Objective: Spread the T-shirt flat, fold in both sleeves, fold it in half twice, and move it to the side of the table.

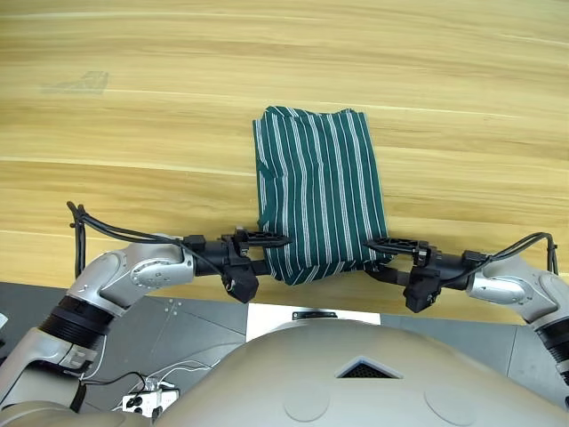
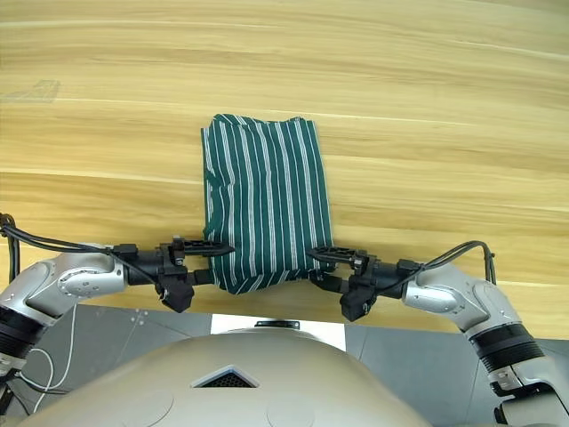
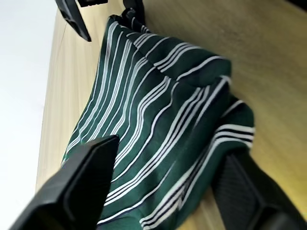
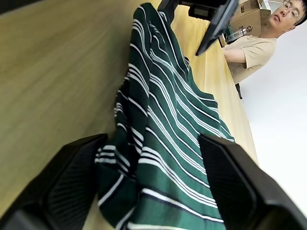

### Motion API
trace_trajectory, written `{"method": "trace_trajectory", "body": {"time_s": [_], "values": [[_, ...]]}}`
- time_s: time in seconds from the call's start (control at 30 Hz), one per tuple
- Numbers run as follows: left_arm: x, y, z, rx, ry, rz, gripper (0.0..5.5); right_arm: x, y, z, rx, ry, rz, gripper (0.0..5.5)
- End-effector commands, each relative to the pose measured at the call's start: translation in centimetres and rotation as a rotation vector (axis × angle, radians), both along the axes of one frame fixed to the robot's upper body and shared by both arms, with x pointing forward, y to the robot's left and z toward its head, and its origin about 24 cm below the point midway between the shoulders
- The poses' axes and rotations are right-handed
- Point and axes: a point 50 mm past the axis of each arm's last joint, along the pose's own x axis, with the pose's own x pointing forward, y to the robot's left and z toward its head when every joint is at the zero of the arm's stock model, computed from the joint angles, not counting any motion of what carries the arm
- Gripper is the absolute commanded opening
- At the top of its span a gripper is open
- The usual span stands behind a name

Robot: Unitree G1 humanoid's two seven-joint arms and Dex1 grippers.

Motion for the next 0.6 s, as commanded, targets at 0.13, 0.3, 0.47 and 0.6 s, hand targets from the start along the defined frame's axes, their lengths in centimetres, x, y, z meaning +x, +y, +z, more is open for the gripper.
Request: {"method": "trace_trajectory", "body": {"time_s": [0.13, 0.3, 0.47, 0.6], "values": [[-2.54, 2.37, -3.28, 0.246, 0.156, -0.010, 1.76, 0.83, -1.11, -0.77, -0.067, 0.010, -0.066, 2.15], [-2.66, 2.45, -3.38, 0.241, 0.159, 0.003, 0.89, 0.98, -1.29, -0.75, -0.063, 0.009, -0.088, 1.25], [-2.32, 2.45, -3.29, 0.236, 0.151, 0.010, 0.15, 0.77, -1.13, -0.70, -0.053, 0.012, -0.092, 0.39], [-1.74, 2.35, -3.13, 0.221, 0.137, 0.017, 0.01, 0.55, -0.83, -0.62, -0.042, 0.012, -0.088, 0.13]]}}
